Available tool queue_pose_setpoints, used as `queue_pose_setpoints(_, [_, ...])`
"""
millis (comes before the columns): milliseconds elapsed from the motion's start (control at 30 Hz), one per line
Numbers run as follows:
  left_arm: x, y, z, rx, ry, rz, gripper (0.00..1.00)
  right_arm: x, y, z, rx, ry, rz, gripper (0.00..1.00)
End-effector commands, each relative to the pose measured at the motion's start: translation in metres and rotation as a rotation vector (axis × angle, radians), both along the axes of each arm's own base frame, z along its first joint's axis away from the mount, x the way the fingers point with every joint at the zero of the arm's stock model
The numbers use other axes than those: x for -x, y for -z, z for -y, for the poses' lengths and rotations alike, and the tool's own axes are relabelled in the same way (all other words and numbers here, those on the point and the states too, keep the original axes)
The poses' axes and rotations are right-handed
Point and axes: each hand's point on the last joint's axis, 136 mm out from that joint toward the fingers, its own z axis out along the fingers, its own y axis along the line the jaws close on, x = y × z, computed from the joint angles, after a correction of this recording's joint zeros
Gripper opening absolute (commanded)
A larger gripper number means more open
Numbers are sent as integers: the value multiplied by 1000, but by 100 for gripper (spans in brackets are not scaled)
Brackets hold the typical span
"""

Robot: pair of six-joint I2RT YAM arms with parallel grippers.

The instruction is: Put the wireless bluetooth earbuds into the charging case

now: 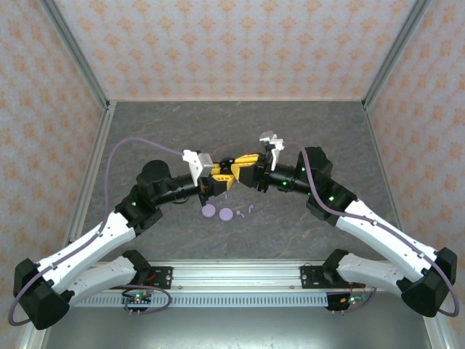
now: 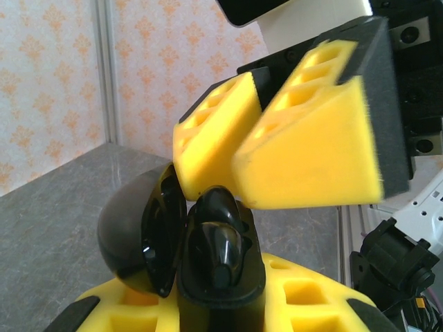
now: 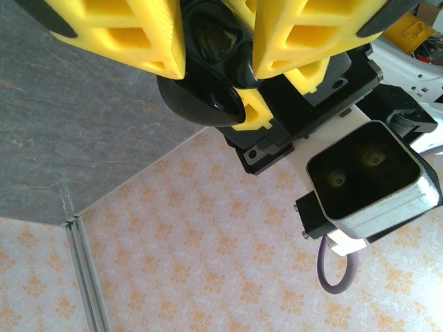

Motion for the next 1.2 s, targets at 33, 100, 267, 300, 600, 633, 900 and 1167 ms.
queue_pose_setpoints(33, [6, -30, 0, 60, 13, 85, 0, 2, -21, 1, -20, 2, 16, 44])
queue_pose_setpoints(100, [6, -29, 0, 61, 13, 84, 0, 2, -28, 3, -25, 9, 21, 49])
queue_pose_setpoints(267, [6, -28, -1, 64, 11, 84, 0, 1, -37, 14, -10, 57, 27, 62])
queue_pose_setpoints(300, [6, -28, -1, 63, 9, 84, 0, -1, -36, 17, -5, 77, 22, 64])
queue_pose_setpoints(600, [11, -31, 0, 67, 36, 98, 0, 7, -21, 21, 39, -21, -59, 96])
queue_pose_setpoints(633, [11, -32, 0, 68, 39, 99, 0, 9, -19, 18, 40, -47, -66, 97])
queue_pose_setpoints(900, [11, -31, 2, 61, 47, 92, 0, 13, -24, -2, 5, -176, -88, 97])
queue_pose_setpoints(1167, [8, -25, 3, 43, 44, 81, 0, 24, -40, -6, -27, -246, -43, 86])
